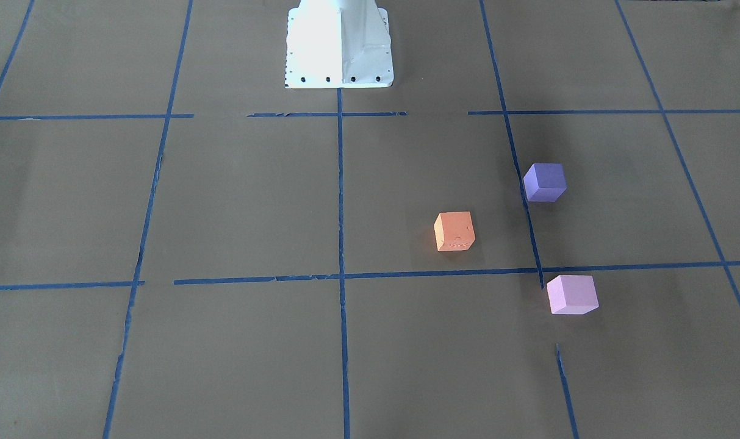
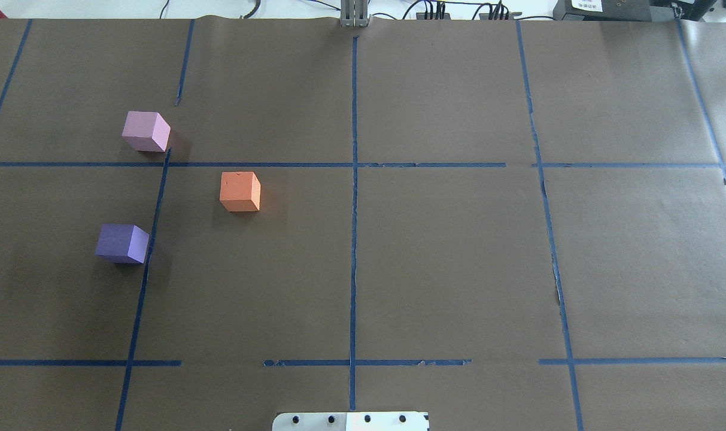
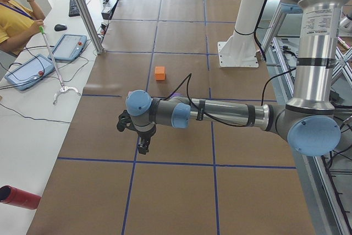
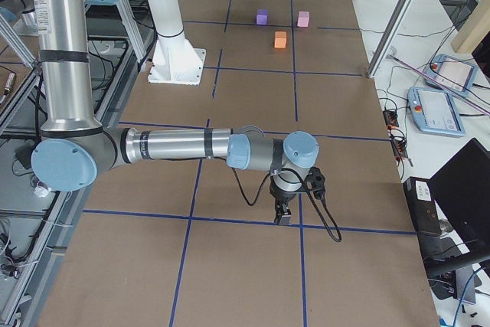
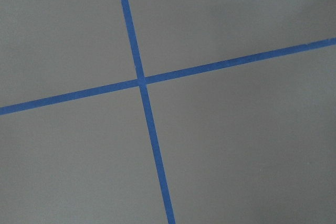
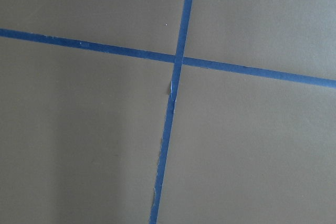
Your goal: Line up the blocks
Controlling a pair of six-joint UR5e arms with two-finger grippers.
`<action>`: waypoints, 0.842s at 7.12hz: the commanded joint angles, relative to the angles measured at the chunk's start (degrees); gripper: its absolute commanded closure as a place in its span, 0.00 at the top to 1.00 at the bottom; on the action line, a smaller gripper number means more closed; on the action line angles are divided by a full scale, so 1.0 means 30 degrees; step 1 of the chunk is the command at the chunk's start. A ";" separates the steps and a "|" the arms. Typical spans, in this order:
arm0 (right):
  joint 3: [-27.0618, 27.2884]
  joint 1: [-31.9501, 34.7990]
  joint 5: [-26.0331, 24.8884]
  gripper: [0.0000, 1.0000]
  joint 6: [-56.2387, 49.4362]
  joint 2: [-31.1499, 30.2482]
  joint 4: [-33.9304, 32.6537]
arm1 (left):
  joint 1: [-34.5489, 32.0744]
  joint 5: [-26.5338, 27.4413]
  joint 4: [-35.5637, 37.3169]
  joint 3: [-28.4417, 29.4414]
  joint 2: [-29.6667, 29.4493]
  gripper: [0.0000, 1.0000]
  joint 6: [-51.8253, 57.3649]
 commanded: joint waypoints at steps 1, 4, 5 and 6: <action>0.0000 -0.0009 0.0000 1.00 0.0000 0.0000 0.0000 | -0.0002 -0.0053 -0.0032 -0.0059 -0.0034 1.00 -0.0045; 0.0000 -0.0009 0.0000 1.00 0.0000 0.0000 0.0000 | 0.0492 0.0033 -0.0003 -0.0814 -0.0790 1.00 -0.2105; 0.0000 -0.0009 0.0000 1.00 0.0000 0.0000 0.0000 | 0.2701 0.0034 -0.0003 -0.0792 -0.2420 1.00 -0.7027; 0.0000 -0.0009 0.0000 1.00 0.0000 0.0000 0.0000 | 0.4811 0.0034 0.0026 -0.0734 -0.4351 1.00 -0.8932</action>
